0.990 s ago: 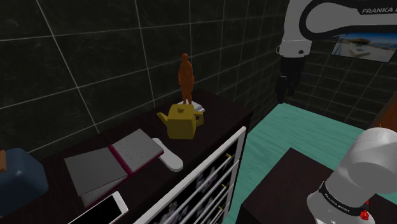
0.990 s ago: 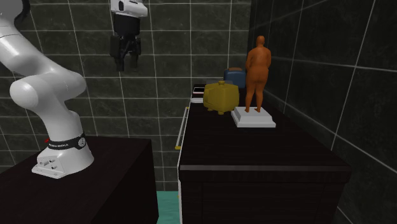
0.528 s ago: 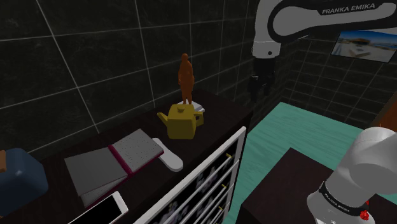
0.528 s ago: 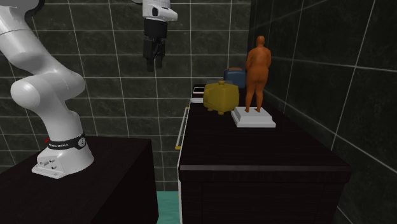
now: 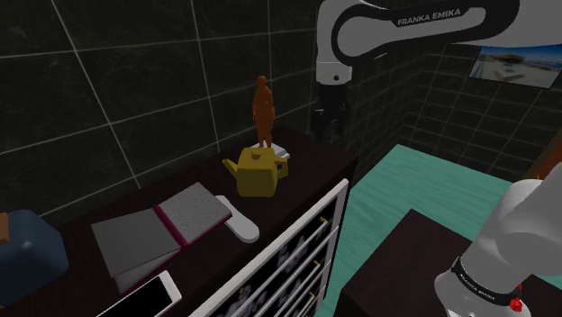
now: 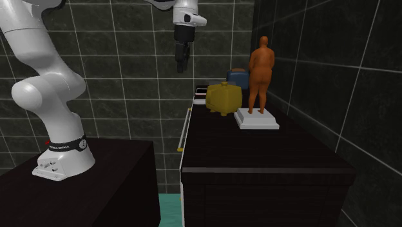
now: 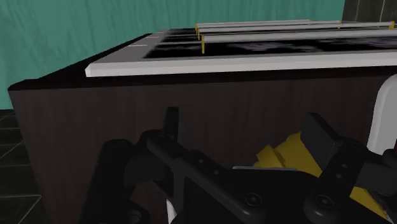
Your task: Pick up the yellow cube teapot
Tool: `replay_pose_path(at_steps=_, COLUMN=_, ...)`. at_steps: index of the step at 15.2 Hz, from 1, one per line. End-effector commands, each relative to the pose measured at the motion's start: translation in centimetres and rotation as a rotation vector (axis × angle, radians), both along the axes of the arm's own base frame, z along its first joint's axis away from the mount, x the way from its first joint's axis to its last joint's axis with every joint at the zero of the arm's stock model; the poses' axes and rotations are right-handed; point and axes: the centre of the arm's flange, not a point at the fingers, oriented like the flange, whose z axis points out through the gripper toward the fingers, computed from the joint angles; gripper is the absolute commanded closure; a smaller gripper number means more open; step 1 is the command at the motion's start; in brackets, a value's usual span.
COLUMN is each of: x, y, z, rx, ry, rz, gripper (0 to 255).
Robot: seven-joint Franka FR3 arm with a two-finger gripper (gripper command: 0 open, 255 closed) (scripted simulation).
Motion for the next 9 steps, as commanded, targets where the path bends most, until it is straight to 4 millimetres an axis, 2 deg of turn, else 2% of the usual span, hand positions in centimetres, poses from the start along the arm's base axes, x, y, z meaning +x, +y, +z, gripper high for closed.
replay_pose_path(at_steps=1, x=2.0, y=1.7, z=-0.4, rx=-0.003, ry=-0.007, rz=0.004, gripper=0)
replay_pose_path(at_steps=9, x=9.8, y=8.6, z=-1.1, rx=-0.018, ry=-0.032, rz=0.02, gripper=0)
